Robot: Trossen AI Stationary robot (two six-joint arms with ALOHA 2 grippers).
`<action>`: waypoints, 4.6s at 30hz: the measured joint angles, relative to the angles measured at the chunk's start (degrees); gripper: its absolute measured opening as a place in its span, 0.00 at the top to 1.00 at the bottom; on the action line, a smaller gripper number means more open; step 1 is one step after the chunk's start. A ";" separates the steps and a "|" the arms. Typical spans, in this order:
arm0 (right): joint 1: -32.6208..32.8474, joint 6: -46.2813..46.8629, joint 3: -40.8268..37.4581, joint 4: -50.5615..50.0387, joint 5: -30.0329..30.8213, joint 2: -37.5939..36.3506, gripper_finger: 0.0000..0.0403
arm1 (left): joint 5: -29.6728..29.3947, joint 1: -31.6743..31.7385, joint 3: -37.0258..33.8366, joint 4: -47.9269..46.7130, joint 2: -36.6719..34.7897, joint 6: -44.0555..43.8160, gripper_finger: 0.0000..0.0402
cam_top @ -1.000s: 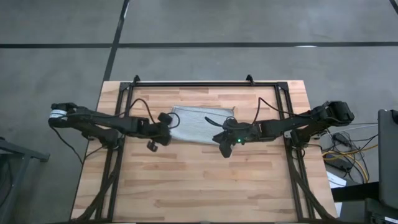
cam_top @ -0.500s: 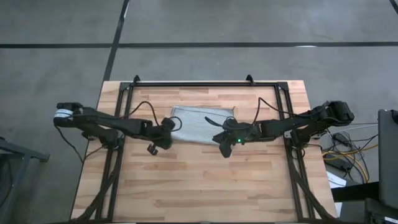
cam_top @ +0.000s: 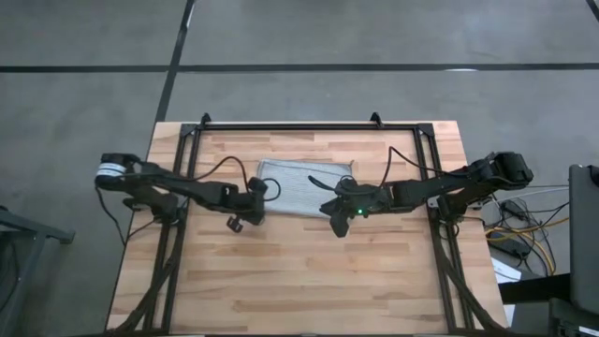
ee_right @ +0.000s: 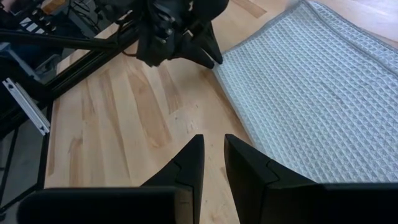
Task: Roll towel
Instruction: Fold the gray towel
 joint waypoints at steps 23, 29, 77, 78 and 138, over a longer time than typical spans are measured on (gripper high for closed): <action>0.00 -0.02 -0.07 -0.20 0.00 0.00 0.85 | 2.12 0.02 3.52 -6.62 -2.56 -9.06 0.74; 0.01 -0.02 -0.07 -0.20 0.00 0.01 0.85 | 2.05 0.05 3.07 -6.54 -2.58 -9.16 0.74; 0.01 0.64 -0.11 -0.09 0.02 0.02 0.85 | 2.62 0.04 0.74 -3.55 -2.27 -10.16 0.74; 0.00 0.63 -0.11 -0.09 0.01 0.02 0.85 | 2.19 0.07 0.74 -3.56 -2.24 -10.54 0.74; -0.02 0.15 -0.79 -21.28 -1.43 9.48 0.78 | 1.72 0.22 1.37 -6.80 -2.21 -13.64 0.99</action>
